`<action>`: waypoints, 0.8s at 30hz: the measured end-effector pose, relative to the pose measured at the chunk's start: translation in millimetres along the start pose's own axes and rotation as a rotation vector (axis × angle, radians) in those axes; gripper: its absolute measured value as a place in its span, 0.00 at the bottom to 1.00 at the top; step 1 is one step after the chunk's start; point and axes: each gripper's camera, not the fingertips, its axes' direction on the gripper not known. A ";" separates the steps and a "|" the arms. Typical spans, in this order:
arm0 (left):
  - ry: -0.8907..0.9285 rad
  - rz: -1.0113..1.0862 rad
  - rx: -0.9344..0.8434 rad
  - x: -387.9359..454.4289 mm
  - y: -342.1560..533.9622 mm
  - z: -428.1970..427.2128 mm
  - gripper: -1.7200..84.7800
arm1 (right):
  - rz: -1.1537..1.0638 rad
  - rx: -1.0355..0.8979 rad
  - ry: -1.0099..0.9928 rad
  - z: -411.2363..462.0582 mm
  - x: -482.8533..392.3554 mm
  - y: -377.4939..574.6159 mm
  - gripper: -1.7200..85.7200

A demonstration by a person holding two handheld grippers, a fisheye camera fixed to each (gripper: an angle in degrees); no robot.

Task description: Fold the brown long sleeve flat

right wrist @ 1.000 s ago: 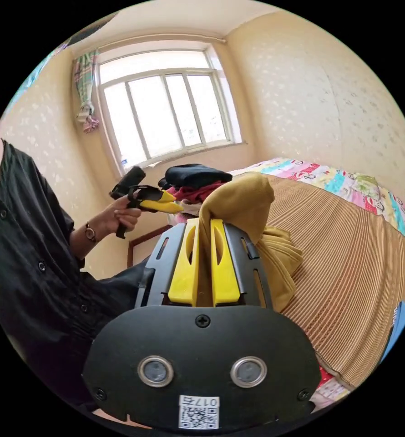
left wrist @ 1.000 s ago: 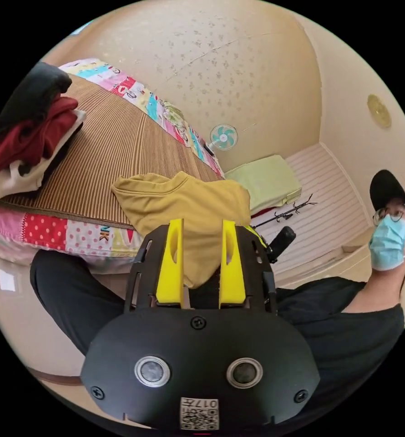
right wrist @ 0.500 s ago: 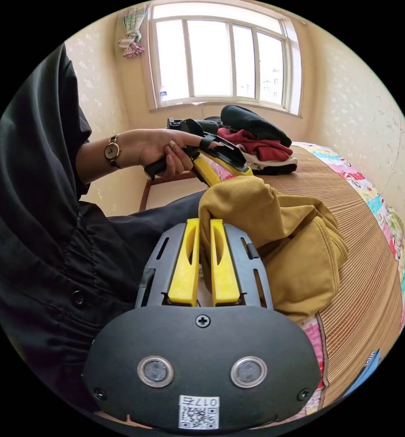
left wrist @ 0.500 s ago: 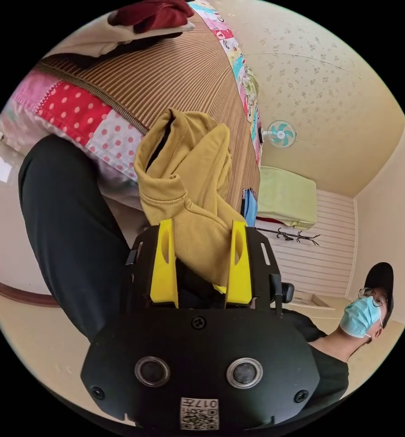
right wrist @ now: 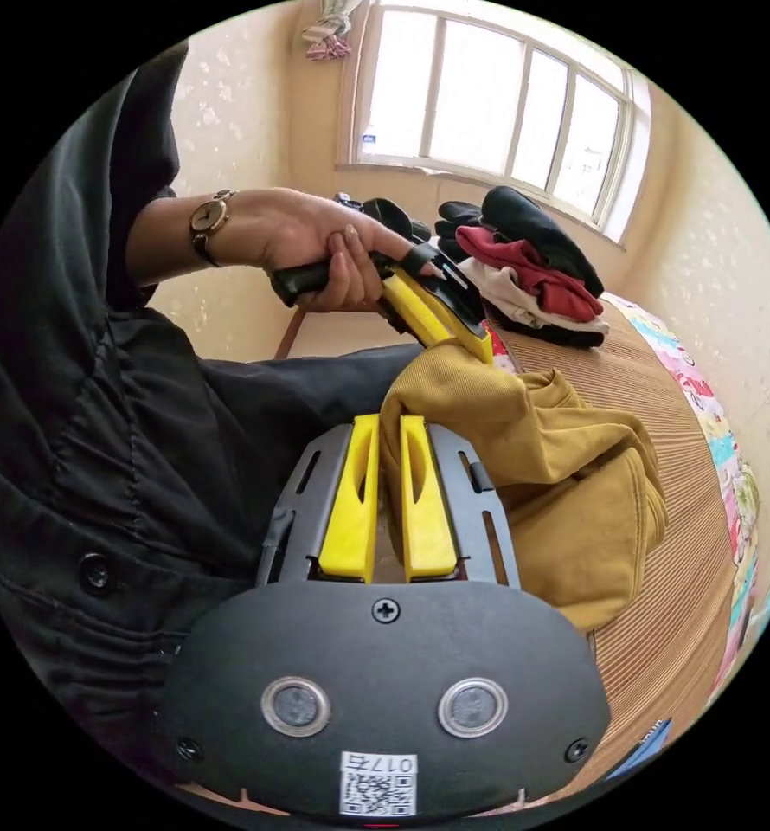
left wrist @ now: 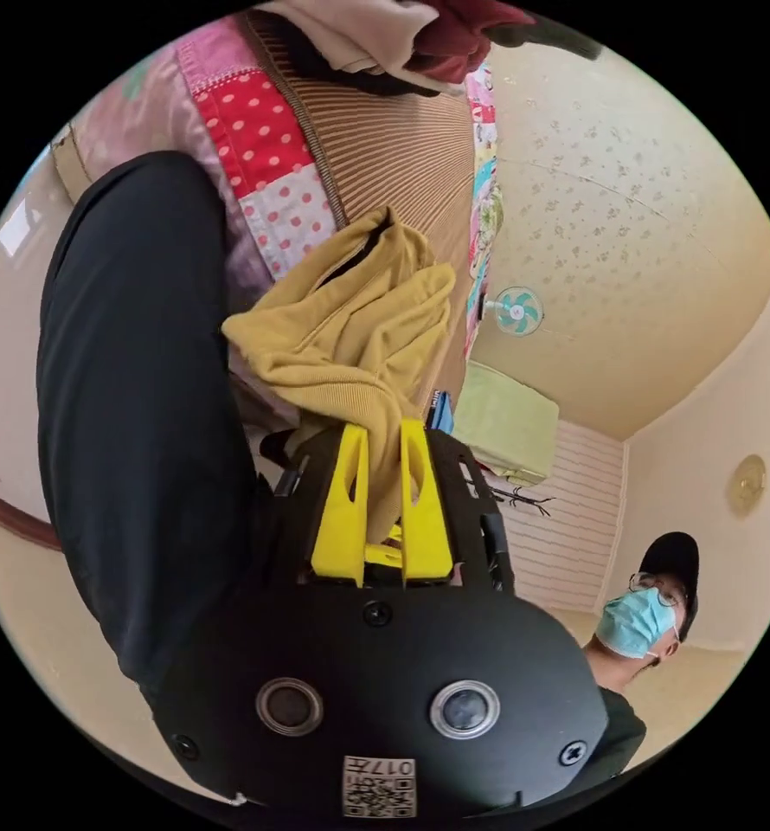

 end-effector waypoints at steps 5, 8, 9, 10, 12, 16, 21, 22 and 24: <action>0.220 0.653 0.091 96.9 24.3 -30.8 0.08 | 0.124 0.357 -0.315 -80.9 47.4 29.6 0.03; 0.316 1.049 0.021 172.3 47.5 -49.4 0.08 | 0.188 0.567 -0.398 -132.8 78.0 58.2 0.03; 0.379 1.201 -0.011 198.7 62.0 -56.7 0.08 | 0.204 0.635 -0.414 -154.7 91.2 70.0 0.03; 0.470 1.342 -0.043 220.8 77.0 -65.4 0.08 | 0.218 0.696 -0.426 -176.6 103.8 81.2 0.03; 0.651 1.503 -0.068 242.4 91.5 -80.5 0.08 | 0.225 0.760 -0.440 -205.6 117.8 94.6 0.03; 1.144 1.462 -0.208 261.4 62.8 -88.4 0.08 | 0.164 0.817 -0.391 -242.3 121.2 111.9 0.03; 1.404 1.407 -0.488 291.2 88.1 -47.0 0.08 | 0.351 0.700 -0.324 -229.4 155.5 127.7 0.05; 1.441 1.440 -0.554 299.0 106.0 -39.8 0.08 | 0.426 0.648 -0.346 -215.0 169.7 132.3 0.07; 1.492 1.475 -0.606 304.8 131.3 -29.9 0.08 | 0.516 0.562 -0.418 -185.6 186.4 137.1 0.12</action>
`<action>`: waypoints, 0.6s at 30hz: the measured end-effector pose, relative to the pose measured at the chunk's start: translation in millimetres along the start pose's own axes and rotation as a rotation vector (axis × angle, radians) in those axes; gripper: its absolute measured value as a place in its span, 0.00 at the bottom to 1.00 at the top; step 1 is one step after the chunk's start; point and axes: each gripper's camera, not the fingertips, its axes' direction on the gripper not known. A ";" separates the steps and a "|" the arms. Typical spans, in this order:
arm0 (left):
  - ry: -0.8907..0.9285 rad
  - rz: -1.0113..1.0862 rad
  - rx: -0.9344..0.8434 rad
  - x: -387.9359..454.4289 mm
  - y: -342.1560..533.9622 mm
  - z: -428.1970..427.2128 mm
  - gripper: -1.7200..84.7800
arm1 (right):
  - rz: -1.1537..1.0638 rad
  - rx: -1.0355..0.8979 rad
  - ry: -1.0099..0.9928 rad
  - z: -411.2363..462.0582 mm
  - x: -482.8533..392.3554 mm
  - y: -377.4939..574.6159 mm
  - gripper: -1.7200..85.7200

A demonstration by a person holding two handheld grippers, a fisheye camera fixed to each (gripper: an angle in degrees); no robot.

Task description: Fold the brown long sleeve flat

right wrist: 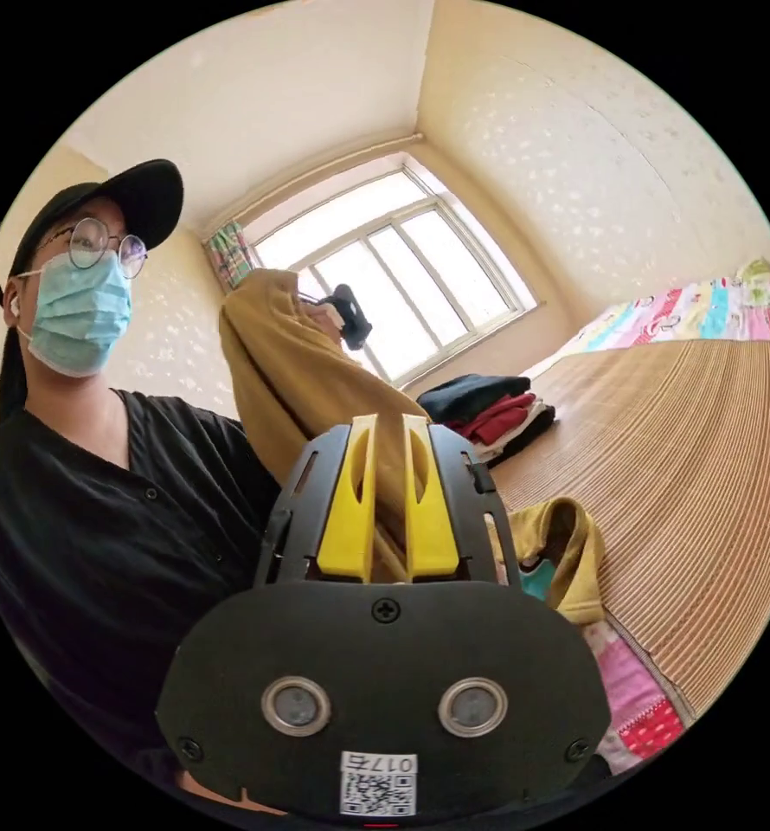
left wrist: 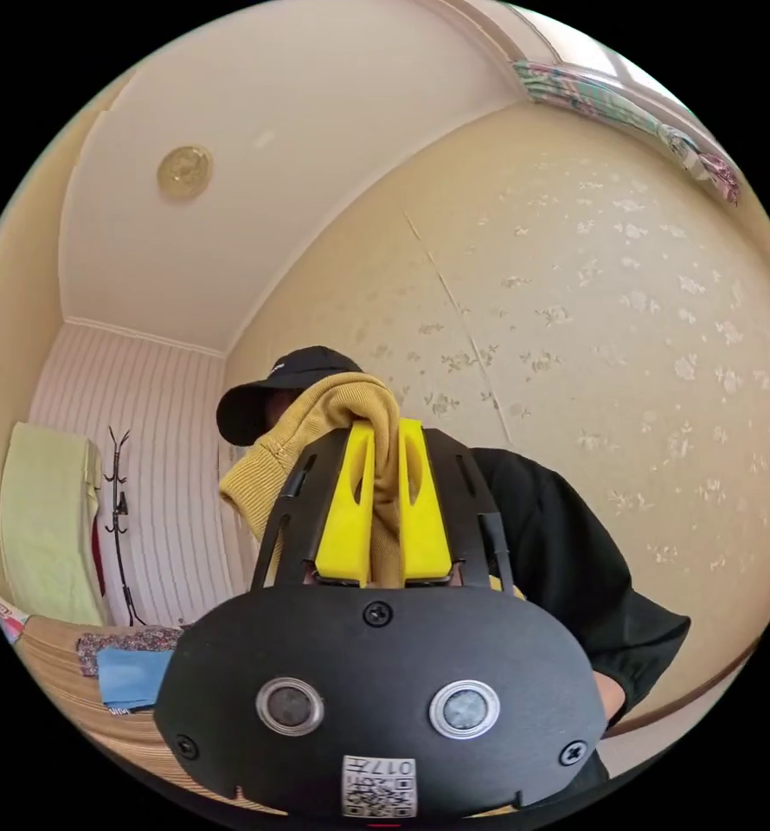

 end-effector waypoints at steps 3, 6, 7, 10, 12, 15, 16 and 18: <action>0.115 -0.041 0.056 -13.0 21.4 28.5 0.08 | 0.080 -0.237 -0.167 57.7 25.3 18.8 0.19; 0.104 -0.090 0.157 -12.3 43.8 33.6 0.08 | 0.072 -0.369 -0.240 107.1 13.8 40.3 0.18; 0.092 -0.116 0.180 -10.6 48.5 31.3 0.07 | 0.052 -0.351 -0.246 108.3 6.2 41.6 0.16; -0.014 -0.144 0.182 9.3 41.3 21.0 0.07 | 0.014 -0.182 0.039 57.6 -19.0 23.0 0.09; -0.101 -0.100 0.140 33.7 23.6 17.0 0.07 | -0.041 -0.038 0.322 6.4 -53.0 3.5 0.08; -0.318 -0.043 0.001 68.8 -7.0 19.1 0.07 | -0.215 0.230 0.849 -52.6 -155.1 -23.3 0.08; -0.405 -0.047 -0.047 76.7 -17.5 21.2 0.07 | -0.282 0.333 1.050 -59.5 -197.0 -28.5 0.08; -0.568 -0.034 -0.108 89.7 -29.9 25.4 0.07 | -0.349 0.515 1.238 -64.0 -250.4 -30.0 0.08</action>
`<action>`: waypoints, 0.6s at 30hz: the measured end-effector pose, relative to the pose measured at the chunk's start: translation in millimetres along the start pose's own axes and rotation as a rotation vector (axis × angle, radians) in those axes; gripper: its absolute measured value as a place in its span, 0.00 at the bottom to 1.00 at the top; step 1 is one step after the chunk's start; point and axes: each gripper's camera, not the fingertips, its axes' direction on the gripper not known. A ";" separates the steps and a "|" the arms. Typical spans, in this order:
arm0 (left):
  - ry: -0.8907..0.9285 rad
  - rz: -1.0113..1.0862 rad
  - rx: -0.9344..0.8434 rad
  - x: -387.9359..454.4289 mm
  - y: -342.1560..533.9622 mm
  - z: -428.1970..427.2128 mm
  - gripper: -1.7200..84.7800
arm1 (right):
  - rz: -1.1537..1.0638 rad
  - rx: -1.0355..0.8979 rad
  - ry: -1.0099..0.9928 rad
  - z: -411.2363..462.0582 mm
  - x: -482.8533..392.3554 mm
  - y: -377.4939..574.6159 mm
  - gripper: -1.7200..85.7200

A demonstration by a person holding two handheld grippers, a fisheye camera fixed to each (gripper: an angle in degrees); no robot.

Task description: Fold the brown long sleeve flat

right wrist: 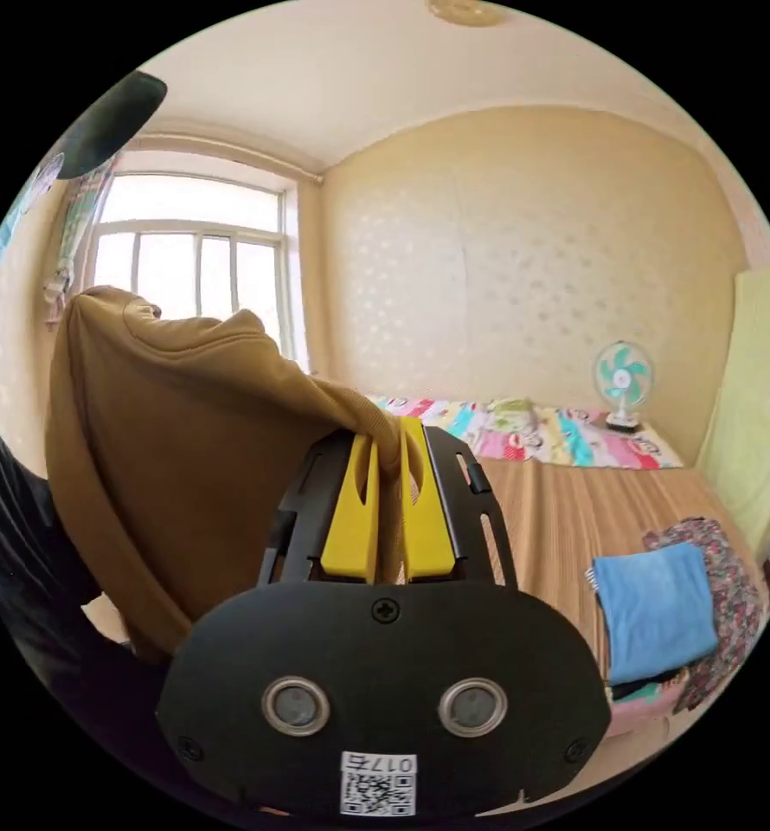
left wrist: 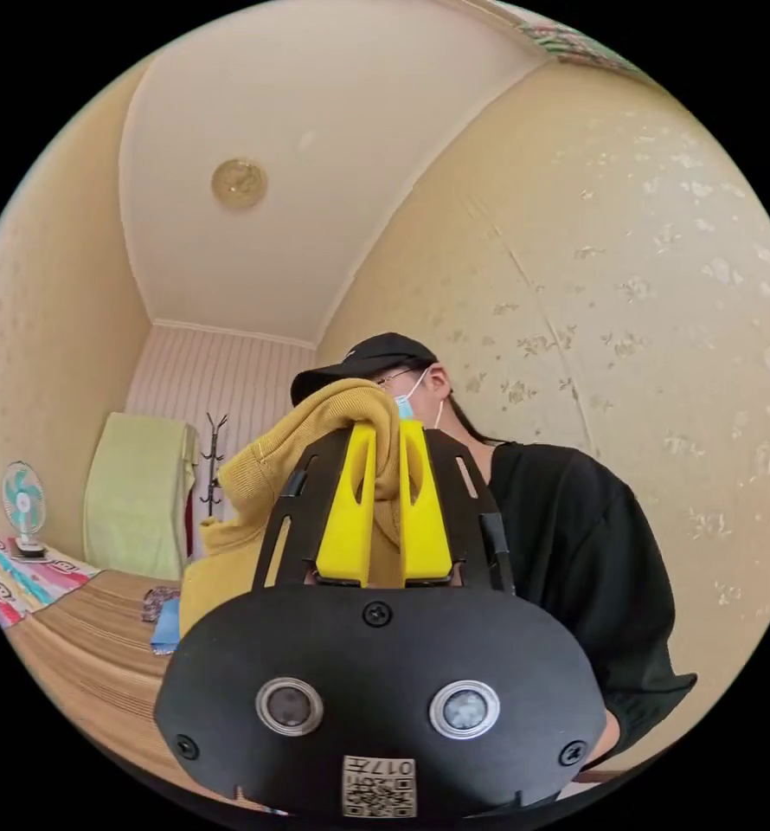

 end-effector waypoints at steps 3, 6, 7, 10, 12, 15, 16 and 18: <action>-0.272 0.121 -0.066 29.1 -9.6 -11.5 0.07 | 0.034 0.278 0.025 -65.3 -15.0 -27.7 0.08; -0.497 0.190 -0.164 52.2 -16.1 -4.5 0.07 | 0.016 0.404 0.013 -108.4 -32.6 -49.6 0.08; -0.589 0.208 -0.187 56.9 -20.8 4.6 0.07 | -0.011 0.410 0.038 -115.1 -39.9 -59.8 0.08; -0.908 0.098 -0.154 35.8 -40.7 17.8 0.07 | -0.060 0.388 0.022 -109.6 -44.4 -88.1 0.08; -1.005 0.049 -0.155 8.5 -54.2 23.8 0.07 | -0.071 0.352 0.039 -90.1 -43.3 -107.7 0.08; -1.035 -0.014 -0.229 -60.1 -80.9 31.4 0.07 | -0.104 0.174 0.164 -13.4 -33.8 -147.3 0.08; -1.063 -0.072 -0.254 -100.4 -90.8 28.5 0.07 | -0.155 0.053 0.218 36.7 -26.3 -162.5 0.08; -1.131 -0.164 -0.307 -174.0 -98.0 19.5 0.07 | -0.223 -0.152 0.266 128.9 -7.7 -176.4 0.08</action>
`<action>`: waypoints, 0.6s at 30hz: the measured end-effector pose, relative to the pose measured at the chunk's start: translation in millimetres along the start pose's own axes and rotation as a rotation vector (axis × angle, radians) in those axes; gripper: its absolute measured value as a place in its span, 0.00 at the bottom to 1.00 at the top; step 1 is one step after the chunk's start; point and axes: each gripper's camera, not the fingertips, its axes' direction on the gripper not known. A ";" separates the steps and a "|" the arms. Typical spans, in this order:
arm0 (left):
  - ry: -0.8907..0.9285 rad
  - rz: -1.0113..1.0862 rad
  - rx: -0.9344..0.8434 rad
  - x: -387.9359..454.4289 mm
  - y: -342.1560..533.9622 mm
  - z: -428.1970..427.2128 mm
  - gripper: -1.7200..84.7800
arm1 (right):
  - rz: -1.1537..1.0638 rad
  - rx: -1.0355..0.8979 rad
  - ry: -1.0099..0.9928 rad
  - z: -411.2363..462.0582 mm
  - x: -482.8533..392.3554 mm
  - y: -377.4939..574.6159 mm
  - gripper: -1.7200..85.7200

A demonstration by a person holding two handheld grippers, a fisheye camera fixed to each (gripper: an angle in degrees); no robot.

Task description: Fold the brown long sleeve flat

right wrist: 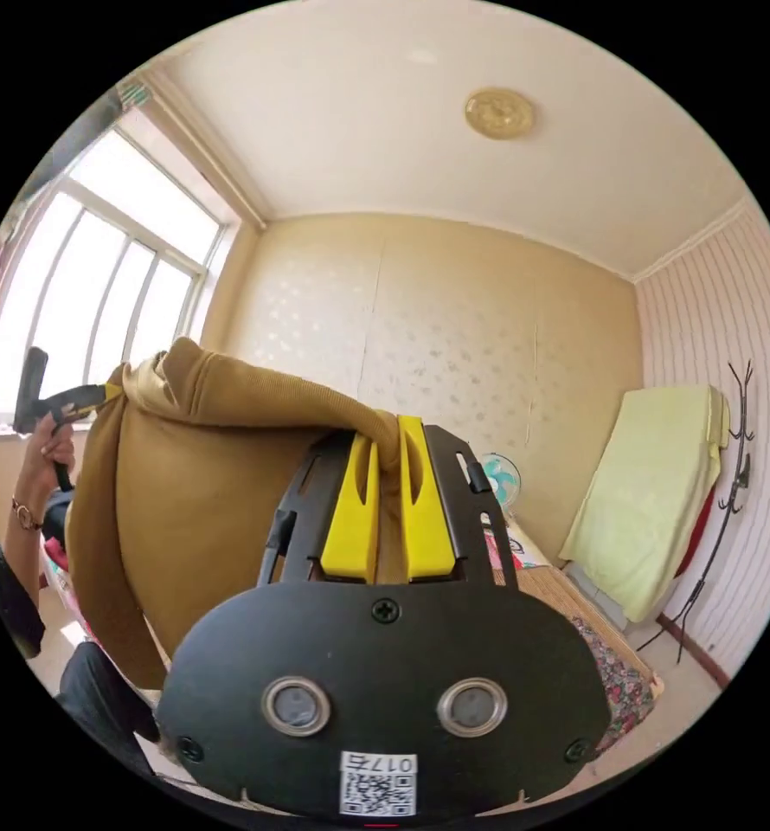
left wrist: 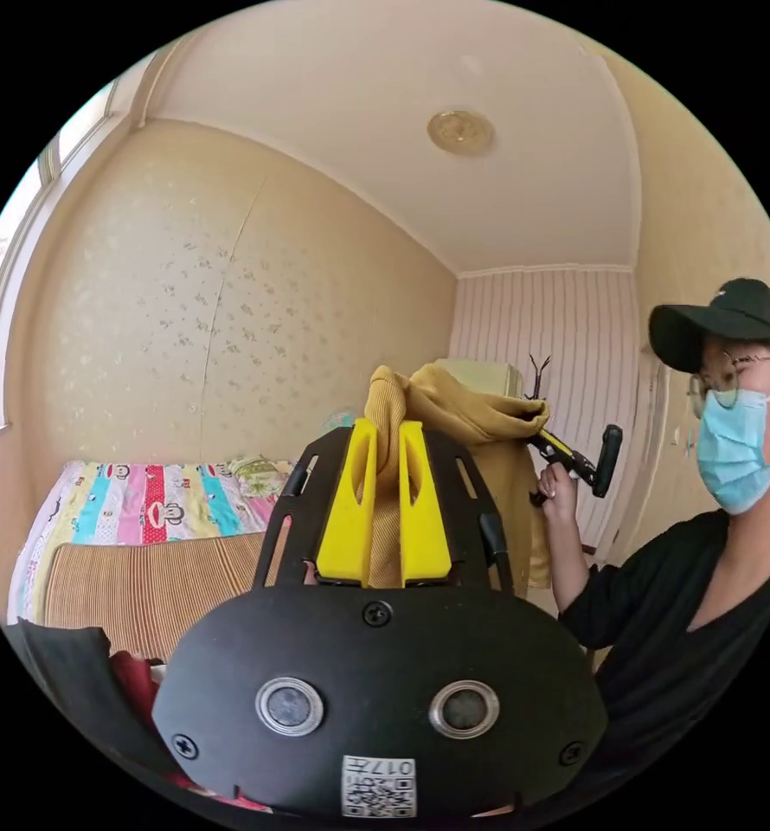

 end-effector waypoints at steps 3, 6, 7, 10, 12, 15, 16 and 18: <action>-0.136 -0.051 -0.183 -79.0 -16.4 122.6 0.09 | -0.071 -0.329 -0.039 185.5 -1.8 -3.4 0.08; -0.269 -0.211 -0.436 -152.4 15.7 215.6 0.12 | -0.031 -0.829 -0.157 343.6 -9.0 74.5 0.07; -0.286 -0.256 -0.501 -166.0 40.9 233.3 0.13 | 0.003 -0.876 -0.208 357.0 -14.4 108.0 0.06; -0.275 -0.218 -0.652 -158.5 118.4 254.1 0.14 | -0.031 -0.832 -0.317 333.0 -46.6 178.8 0.07; -0.274 -0.211 -0.773 -143.5 175.7 260.0 0.15 | -0.040 -0.857 -0.365 308.0 -70.8 222.8 0.08; -0.277 -0.273 -0.908 -120.5 261.0 255.2 0.16 | 0.018 -0.850 -0.416 249.4 -102.0 280.2 0.10; -0.335 -0.307 -0.948 -113.9 286.3 248.9 0.16 | 0.093 -0.830 -0.420 223.7 -105.2 296.2 0.11; -0.445 -0.344 -0.986 -106.3 312.2 236.2 0.14 | 0.218 -0.781 -0.397 185.4 -101.3 315.5 0.11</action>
